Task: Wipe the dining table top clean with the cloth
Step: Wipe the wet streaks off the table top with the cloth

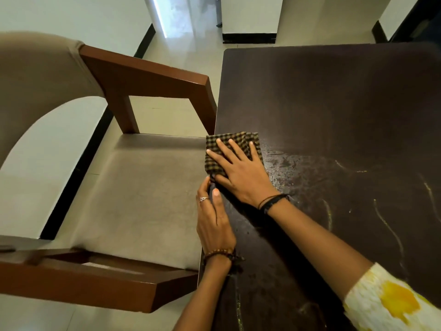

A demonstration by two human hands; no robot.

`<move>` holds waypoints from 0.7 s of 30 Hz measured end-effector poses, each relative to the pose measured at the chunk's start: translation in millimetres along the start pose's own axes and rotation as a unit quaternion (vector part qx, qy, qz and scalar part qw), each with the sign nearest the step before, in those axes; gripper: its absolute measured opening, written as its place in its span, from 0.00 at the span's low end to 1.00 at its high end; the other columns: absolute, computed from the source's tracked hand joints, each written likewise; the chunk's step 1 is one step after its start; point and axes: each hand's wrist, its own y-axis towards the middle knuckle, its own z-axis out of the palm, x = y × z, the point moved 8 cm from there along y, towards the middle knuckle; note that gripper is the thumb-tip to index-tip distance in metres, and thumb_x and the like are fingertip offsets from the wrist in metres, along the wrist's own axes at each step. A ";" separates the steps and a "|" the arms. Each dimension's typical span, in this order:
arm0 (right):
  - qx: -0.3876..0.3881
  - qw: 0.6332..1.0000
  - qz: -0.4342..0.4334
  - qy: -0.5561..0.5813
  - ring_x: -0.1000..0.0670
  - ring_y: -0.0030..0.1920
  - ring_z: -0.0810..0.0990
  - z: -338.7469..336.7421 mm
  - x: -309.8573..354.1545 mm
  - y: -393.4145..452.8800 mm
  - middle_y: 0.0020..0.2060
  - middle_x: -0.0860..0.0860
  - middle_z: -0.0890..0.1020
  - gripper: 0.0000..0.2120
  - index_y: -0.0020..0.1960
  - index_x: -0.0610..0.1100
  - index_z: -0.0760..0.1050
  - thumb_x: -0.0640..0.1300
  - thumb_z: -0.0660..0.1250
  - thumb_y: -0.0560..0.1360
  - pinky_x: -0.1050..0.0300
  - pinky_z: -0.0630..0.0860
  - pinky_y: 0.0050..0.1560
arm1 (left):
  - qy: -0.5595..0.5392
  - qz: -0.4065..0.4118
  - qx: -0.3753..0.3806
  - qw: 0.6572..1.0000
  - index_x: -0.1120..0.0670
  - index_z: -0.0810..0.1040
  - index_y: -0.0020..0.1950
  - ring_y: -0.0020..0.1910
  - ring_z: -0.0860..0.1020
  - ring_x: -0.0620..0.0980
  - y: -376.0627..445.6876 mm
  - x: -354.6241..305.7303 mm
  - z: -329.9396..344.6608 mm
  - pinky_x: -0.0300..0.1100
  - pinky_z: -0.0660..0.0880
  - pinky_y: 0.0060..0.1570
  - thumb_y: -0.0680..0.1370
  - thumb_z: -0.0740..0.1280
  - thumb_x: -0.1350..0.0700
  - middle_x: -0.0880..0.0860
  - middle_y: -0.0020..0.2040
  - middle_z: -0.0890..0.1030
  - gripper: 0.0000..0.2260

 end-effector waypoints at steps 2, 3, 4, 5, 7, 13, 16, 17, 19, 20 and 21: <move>0.003 1.000 0.003 0.003 0.48 0.77 0.46 -2.1 -5.5 14.8 0.77 0.52 0.49 0.27 0.76 0.57 0.48 0.60 0.49 0.79 0.37 0.40 0.72 | 0.011 -0.001 0.002 1.000 0.50 0.66 0.68 0.63 0.69 0.42 1.3 -0.2 1.0 0.22 0.64 0.53 0.78 0.50 0.46 0.48 0.66 0.71 0.21; 0.006 1.000 0.005 0.003 0.48 0.77 0.46 -3.1 -7.2 21.5 0.77 0.52 0.48 0.27 0.75 0.58 0.48 0.61 0.49 0.79 0.37 0.40 0.72 | 0.017 -0.001 0.003 1.000 0.51 0.65 0.69 0.63 0.69 0.43 1.7 -0.2 1.7 0.20 0.63 0.52 0.78 0.50 0.46 0.49 0.66 0.70 0.21; 0.008 1.000 0.007 0.003 0.47 0.77 0.46 -2.1 -8.9 26.2 0.77 0.52 0.48 0.27 0.75 0.58 0.48 0.61 0.49 0.79 0.37 0.40 0.72 | 0.026 0.000 0.005 1.000 0.51 0.65 0.69 0.63 0.69 0.44 1.7 0.0 2.7 0.20 0.63 0.51 0.79 0.51 0.46 0.49 0.66 0.70 0.20; 0.008 1.000 0.008 0.003 0.47 0.77 0.46 -1.9 -9.6 28.3 0.77 0.51 0.48 0.27 0.75 0.58 0.48 0.60 0.49 0.79 0.37 0.40 0.72 | 0.038 0.003 0.007 0.999 0.51 0.65 0.69 0.63 0.69 0.45 1.9 0.2 3.8 0.21 0.63 0.50 0.80 0.53 0.47 0.50 0.67 0.70 0.19; 0.001 1.000 0.000 -0.001 0.47 0.77 0.46 -2.0 -7.8 24.9 0.77 0.51 0.48 0.27 0.75 0.58 0.47 0.60 0.49 0.79 0.37 0.40 0.72 | 0.085 0.008 0.016 0.996 0.52 0.64 0.70 0.63 0.69 0.47 2.4 1.0 6.2 0.29 0.67 0.52 0.80 0.56 0.51 0.51 0.67 0.69 0.18; -0.002 1.000 -0.007 -0.017 0.49 0.77 0.47 -9.2 -39.2 -15.3 0.77 0.52 0.47 0.27 0.75 0.58 0.45 0.58 0.49 0.79 0.40 0.41 0.73 | 0.244 0.040 0.059 0.967 0.52 0.69 0.66 0.65 0.68 0.52 2.3 1.2 18.6 0.54 0.72 0.56 0.78 0.60 0.55 0.52 0.70 0.64 0.16; 0.001 0.999 0.054 -0.006 0.50 0.77 0.46 -17.1 -90.2 -45.4 0.77 0.53 0.47 0.26 0.75 0.60 0.45 0.58 0.49 0.79 0.41 0.41 0.73 | 0.251 0.050 0.057 0.965 0.53 0.69 0.65 0.64 0.68 0.52 1.7 0.0 18.7 0.55 0.72 0.56 0.78 0.60 0.55 0.52 0.70 0.64 0.16; 0.005 0.997 0.080 0.000 0.50 0.77 0.46 -20.8 -111.0 -57.3 0.77 0.53 0.47 0.26 0.75 0.60 0.45 0.59 0.48 0.79 0.41 0.41 0.73 | 0.253 0.053 0.057 0.964 0.53 0.69 0.66 0.64 0.69 0.52 1.3 -0.9 18.8 0.55 0.72 0.56 0.78 0.59 0.56 0.52 0.70 0.64 0.16; 0.006 0.991 0.136 0.007 0.49 0.77 0.46 -28.7 -153.3 -83.0 0.77 0.52 0.47 0.26 0.75 0.60 0.45 0.59 0.48 0.79 0.40 0.42 0.73 | 0.257 0.055 0.056 0.963 0.54 0.69 0.66 0.64 0.69 0.53 0.4 -2.4 19.2 0.55 0.72 0.57 0.78 0.59 0.56 0.53 0.70 0.64 0.16; 0.004 0.986 0.165 0.009 0.49 0.77 0.46 -32.4 -172.0 -95.1 0.77 0.52 0.48 0.26 0.75 0.59 0.46 0.58 0.49 0.79 0.40 0.42 0.73 | 0.258 0.056 0.056 0.963 0.54 0.69 0.66 0.64 0.69 0.53 0.0 -3.3 19.6 0.54 0.72 0.58 0.78 0.59 0.56 0.54 0.70 0.64 0.16; 0.005 0.981 0.193 0.010 0.49 0.77 0.46 -34.2 -186.5 -105.3 0.77 0.52 0.48 0.26 0.75 0.59 0.46 0.57 0.51 0.79 0.39 0.42 0.73 | 0.261 0.058 0.055 0.962 0.55 0.69 0.66 0.64 0.69 0.53 -0.7 -4.3 19.9 0.54 0.71 0.58 0.78 0.59 0.56 0.54 0.70 0.65 0.16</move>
